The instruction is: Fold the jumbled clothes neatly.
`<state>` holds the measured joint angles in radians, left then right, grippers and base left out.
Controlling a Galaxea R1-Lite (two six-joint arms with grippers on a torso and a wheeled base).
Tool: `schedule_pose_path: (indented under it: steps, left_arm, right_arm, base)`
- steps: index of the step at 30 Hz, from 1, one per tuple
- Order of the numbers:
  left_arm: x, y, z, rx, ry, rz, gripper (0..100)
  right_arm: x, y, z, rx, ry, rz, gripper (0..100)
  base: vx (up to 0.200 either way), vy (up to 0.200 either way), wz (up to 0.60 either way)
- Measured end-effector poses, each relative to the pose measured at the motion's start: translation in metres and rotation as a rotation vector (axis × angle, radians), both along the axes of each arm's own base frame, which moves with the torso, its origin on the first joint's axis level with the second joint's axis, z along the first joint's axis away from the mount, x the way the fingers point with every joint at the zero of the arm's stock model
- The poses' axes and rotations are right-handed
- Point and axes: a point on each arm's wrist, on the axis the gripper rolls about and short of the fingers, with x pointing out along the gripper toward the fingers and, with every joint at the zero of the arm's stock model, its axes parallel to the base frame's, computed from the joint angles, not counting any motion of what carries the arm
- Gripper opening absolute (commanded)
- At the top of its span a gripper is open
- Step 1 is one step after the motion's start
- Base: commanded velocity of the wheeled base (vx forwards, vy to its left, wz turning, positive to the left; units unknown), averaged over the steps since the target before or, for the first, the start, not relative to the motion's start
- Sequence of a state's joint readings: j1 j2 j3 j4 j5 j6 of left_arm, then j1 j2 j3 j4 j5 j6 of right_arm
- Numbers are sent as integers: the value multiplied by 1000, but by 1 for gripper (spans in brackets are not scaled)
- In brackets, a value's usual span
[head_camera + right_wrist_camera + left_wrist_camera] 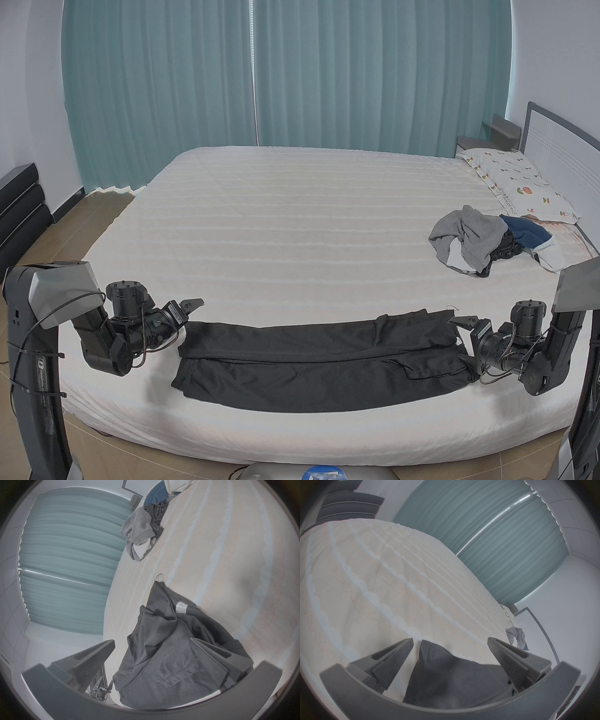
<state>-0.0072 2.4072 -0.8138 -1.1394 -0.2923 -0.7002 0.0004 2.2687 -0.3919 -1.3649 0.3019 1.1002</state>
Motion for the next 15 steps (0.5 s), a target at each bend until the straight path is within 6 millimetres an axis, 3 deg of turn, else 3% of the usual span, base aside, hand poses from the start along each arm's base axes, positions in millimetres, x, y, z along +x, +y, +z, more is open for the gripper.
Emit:
schedule_pose_path:
  steps: [5,15]
  left_arm:
    - [-9,2,6,34,-10,-66,100]
    - [-23,-8,-7,94,30,-130,100]
  right_arm:
    - [0,0,-1,-5,0,3,100]
    - [0,0,-1,-7,1,3,100]
  base:
    - [0,0,0]
    - [0,0,0]
